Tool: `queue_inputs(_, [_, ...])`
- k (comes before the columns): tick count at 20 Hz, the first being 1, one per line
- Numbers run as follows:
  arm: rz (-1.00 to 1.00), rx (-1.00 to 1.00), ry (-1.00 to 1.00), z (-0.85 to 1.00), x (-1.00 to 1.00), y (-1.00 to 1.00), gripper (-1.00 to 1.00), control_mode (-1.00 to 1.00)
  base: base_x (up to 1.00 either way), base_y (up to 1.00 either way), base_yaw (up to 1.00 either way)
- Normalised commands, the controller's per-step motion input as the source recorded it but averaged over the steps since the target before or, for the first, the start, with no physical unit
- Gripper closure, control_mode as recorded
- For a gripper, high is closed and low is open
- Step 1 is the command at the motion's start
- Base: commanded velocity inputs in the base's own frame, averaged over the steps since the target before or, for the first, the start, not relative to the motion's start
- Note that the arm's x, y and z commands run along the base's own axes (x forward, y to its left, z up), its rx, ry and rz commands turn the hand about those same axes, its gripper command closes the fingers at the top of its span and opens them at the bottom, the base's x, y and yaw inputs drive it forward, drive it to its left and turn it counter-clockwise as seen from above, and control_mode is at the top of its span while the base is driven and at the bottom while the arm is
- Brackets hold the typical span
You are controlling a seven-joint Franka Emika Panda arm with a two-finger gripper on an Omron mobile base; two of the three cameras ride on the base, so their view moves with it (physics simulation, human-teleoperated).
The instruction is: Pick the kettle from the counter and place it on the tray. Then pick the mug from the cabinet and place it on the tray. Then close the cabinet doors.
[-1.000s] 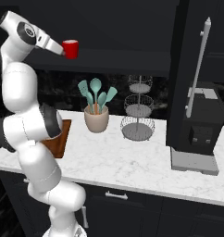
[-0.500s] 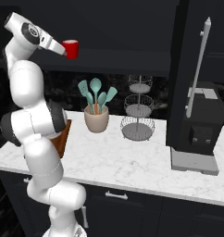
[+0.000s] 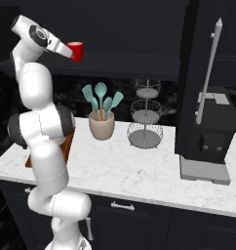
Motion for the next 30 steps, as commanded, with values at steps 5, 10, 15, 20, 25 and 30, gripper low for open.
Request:
queue_inputs(5, [-0.04, 0.00, 0.01, -0.01, 0.30, 0.00, -1.00, -1.00, 0.00, 0.00, 0.00])
queue_inputs(10, [-0.06, 0.00, 0.01, 0.00, 0.11, 0.00, -1.00, -1.00, 0.00, 0.00, 0.00])
queue_inputs(15, [-0.09, 0.00, 0.00, -0.07, 0.01, -0.01, 1.00, -1.00, 0.00, 0.00, 0.00])
queue_inputs(20, [-0.07, 0.00, 0.00, -0.12, 0.05, 0.00, 1.00, -1.00, 0.00, 0.00, 0.00])
queue_inputs(25, [-0.01, 0.00, 0.00, -0.18, 0.07, -0.02, 1.00, -1.00, 0.00, 0.00, 0.00])
queue_inputs(30, [0.00, 0.00, -0.01, -0.15, 0.04, -0.12, 1.00, -1.00, 0.00, 0.00, 0.00])
